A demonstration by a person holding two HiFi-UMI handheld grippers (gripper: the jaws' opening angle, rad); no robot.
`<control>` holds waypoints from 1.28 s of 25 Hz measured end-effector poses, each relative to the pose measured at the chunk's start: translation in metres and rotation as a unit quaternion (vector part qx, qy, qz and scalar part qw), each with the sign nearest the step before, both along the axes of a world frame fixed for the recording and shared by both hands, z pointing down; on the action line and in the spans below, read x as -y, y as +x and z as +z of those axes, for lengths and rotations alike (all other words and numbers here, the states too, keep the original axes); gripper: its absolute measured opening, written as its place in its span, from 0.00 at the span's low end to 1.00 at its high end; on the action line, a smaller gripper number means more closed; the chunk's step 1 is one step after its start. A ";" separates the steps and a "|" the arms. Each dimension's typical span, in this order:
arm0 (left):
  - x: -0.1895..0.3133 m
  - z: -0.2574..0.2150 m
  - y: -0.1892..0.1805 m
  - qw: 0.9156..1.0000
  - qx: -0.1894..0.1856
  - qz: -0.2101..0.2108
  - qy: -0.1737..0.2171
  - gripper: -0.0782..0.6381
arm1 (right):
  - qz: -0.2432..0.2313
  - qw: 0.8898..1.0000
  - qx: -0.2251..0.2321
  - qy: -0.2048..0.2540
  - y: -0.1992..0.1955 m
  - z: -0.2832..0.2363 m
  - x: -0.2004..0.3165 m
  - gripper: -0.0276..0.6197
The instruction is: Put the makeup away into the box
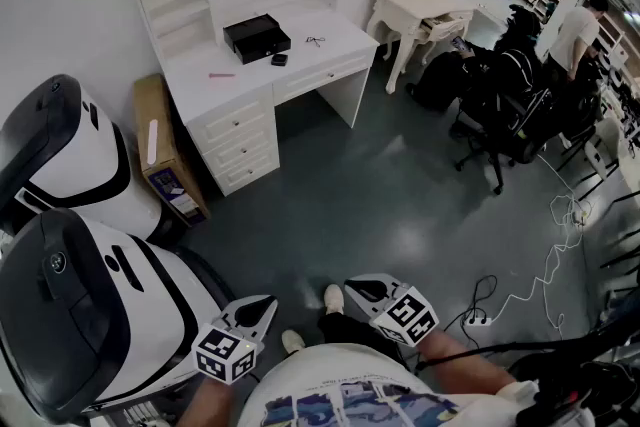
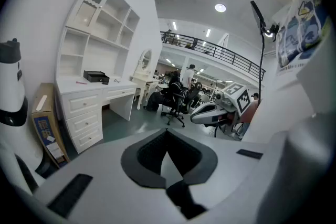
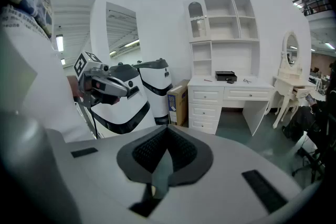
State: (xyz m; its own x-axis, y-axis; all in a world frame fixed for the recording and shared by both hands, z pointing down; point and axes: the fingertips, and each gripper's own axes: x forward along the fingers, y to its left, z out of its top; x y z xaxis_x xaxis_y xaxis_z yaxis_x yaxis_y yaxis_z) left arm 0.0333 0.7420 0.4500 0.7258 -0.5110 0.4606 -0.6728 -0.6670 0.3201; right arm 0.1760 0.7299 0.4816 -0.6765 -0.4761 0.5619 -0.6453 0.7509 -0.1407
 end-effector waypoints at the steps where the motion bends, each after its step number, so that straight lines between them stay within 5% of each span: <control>1: 0.008 -0.001 0.005 1.000 0.000 0.000 0.001 0.13 | -0.001 1.000 0.001 0.001 0.004 0.000 0.009 0.08; 18: 0.152 -0.006 0.096 0.999 0.044 -0.006 0.012 0.13 | -0.015 0.999 0.034 0.016 0.086 0.001 0.157 0.08; 32: 0.211 -0.001 0.132 0.998 0.058 0.008 0.001 0.13 | -0.004 0.999 0.051 -0.012 0.112 0.028 0.205 0.09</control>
